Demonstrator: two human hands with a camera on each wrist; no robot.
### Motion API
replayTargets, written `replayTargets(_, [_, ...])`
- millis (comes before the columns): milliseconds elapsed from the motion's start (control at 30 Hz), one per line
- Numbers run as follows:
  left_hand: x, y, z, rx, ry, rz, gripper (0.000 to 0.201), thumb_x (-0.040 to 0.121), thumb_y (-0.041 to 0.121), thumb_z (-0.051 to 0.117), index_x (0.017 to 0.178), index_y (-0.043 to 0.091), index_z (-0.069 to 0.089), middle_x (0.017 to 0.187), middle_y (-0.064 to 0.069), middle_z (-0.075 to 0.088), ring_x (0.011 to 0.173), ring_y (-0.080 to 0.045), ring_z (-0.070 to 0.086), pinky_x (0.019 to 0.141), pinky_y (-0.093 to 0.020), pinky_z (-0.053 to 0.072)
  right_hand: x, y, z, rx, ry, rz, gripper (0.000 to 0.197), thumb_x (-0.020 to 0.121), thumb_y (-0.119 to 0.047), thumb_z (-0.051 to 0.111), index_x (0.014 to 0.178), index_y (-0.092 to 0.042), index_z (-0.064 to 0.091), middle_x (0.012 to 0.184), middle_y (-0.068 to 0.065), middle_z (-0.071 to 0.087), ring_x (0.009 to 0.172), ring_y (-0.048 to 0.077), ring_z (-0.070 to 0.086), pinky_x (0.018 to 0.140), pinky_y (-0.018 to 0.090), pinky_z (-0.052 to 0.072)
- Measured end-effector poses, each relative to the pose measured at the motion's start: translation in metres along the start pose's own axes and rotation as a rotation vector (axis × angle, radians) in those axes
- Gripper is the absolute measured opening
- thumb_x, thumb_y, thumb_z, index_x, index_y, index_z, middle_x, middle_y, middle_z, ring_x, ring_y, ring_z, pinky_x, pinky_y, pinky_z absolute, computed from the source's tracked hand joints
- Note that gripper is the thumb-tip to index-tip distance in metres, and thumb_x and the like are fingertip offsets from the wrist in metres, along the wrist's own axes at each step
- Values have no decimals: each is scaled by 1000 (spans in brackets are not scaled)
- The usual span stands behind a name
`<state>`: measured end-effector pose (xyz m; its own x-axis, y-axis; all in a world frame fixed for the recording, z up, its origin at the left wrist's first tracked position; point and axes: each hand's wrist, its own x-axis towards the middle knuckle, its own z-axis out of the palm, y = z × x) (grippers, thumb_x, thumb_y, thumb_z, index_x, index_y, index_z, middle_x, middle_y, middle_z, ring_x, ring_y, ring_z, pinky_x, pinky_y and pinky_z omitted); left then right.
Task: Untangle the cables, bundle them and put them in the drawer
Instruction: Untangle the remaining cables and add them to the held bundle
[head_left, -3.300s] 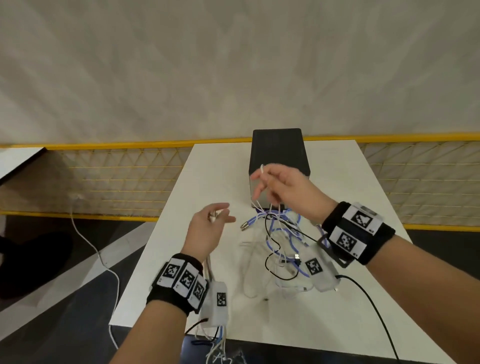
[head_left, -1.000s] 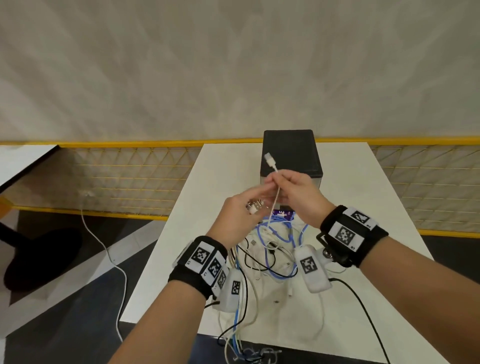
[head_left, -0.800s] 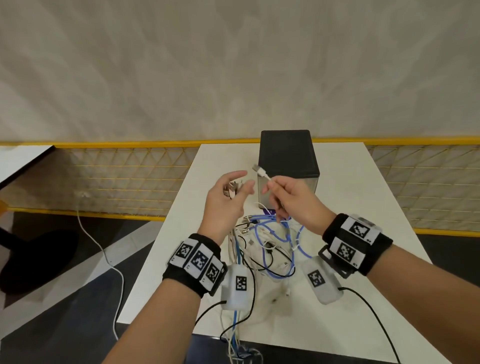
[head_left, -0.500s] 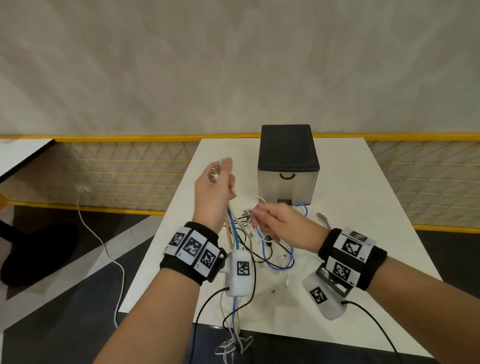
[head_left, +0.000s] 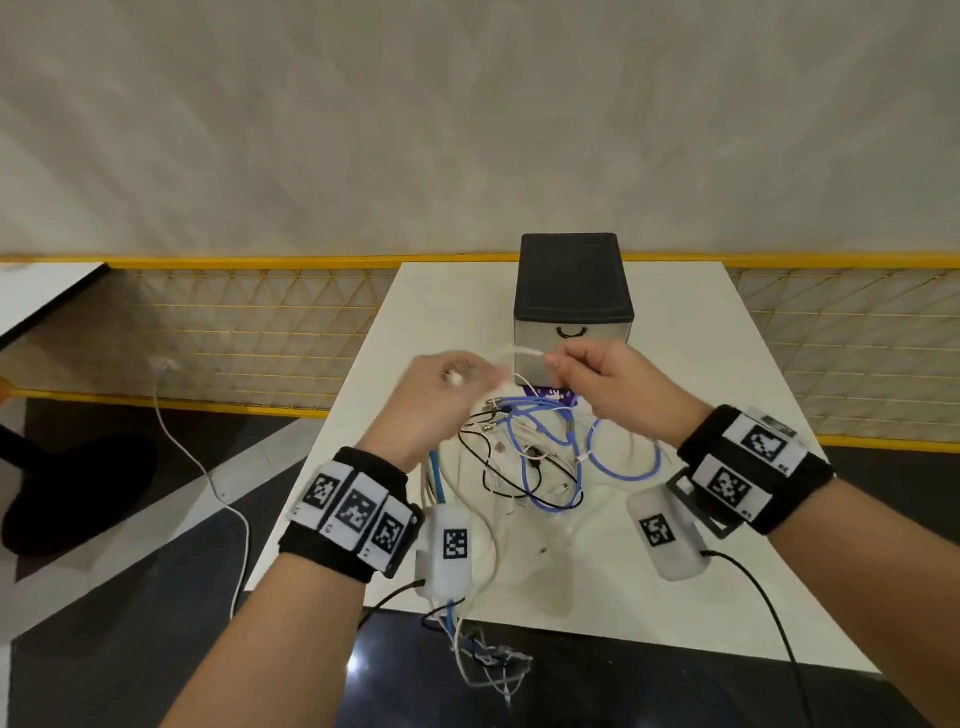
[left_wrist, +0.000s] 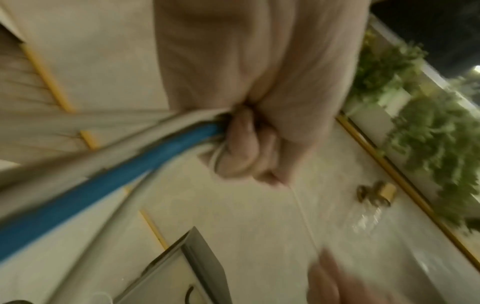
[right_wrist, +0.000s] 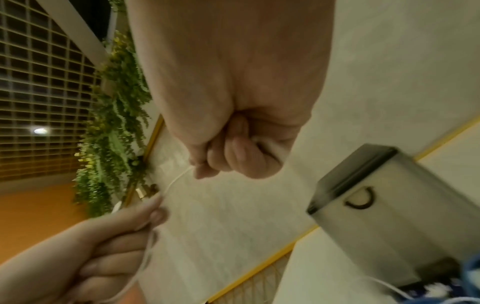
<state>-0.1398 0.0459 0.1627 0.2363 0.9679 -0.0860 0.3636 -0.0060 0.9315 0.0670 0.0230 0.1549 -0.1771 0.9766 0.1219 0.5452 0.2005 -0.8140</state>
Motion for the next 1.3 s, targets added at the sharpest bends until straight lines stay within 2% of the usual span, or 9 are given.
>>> replayTargets(133, [7, -19, -36, -174, 437, -84, 20, 90, 35, 70, 97, 16, 67, 67, 2, 50, 50, -11, 40, 45, -19, 35, -21, 22, -9, 17, -2, 123, 36, 101, -28, 40, 80, -6, 58, 53, -11, 36, 43, 3, 31, 46, 23, 33])
replayTargets(300, [-10, -12, 0, 128, 22, 241, 44, 90, 39, 69, 132, 45, 55, 122, 18, 61, 95, 3, 55, 81, -10, 42, -25, 1, 17, -86, -42, 15, 33, 100, -29, 41, 78, -13, 60, 59, -7, 44, 49, 5, 36, 52, 18, 33])
replayTargets(400, [-16, -5, 19, 229, -101, 254, 19, 93, 47, 62, 97, 30, 71, 76, 24, 66, 60, 1, 55, 58, -15, 42, -23, -17, 19, 17, -24, -45, 29, 101, -18, 40, 86, -5, 62, 57, -13, 46, 51, 5, 38, 51, 13, 32])
replayTargets(633, [-13, -13, -51, 24, 656, 104, 21, 95, 43, 61, 96, 23, 66, 79, 6, 58, 70, -11, 53, 78, -39, 54, -59, 31, 8, 140, -45, 180, 30, 102, -15, 36, 83, -9, 58, 60, -4, 33, 51, 8, 29, 51, 29, 31])
replayTargets(767, [-31, 1, -22, 165, 265, 309, 46, 94, 30, 66, 136, 37, 49, 84, 24, 54, 63, 14, 52, 64, -1, 41, -59, 21, 22, -10, -58, 102, 28, 101, -14, 37, 84, -14, 59, 57, -14, 40, 49, 4, 35, 51, 23, 33])
replayTargets(867, [-38, -2, 18, 343, -52, 316, 21, 92, 39, 67, 112, 38, 66, 80, 15, 63, 72, -1, 55, 62, -5, 40, -46, -15, 26, 20, -5, -25, 27, 101, -16, 39, 79, -15, 54, 61, -8, 39, 51, 4, 36, 51, 18, 33])
replayTargets(967, [-34, -6, 19, 305, 46, 333, 23, 92, 43, 63, 74, 30, 59, 64, 11, 53, 58, -2, 48, 55, -11, 36, -41, -21, 20, 98, 13, -50, 25, 102, -20, 40, 88, -12, 59, 64, -2, 41, 55, 4, 37, 55, 23, 38])
replayTargets(1133, [-24, -7, -26, 130, 528, 247, 33, 97, 41, 59, 93, 9, 67, 64, 7, 50, 46, -3, 40, 46, -13, 31, -58, 25, 24, -18, -46, 49, 30, 103, -22, 34, 84, -21, 58, 63, -11, 46, 55, 3, 40, 59, 22, 37])
replayTargets(1300, [-37, -5, -1, 252, 219, 420, 58, 94, 35, 65, 145, 45, 40, 74, 14, 53, 52, -1, 43, 60, -8, 41, -46, 5, 30, -80, -9, -15, 30, 103, -23, 35, 83, -23, 57, 67, 1, 52, 60, 12, 44, 60, 24, 36])
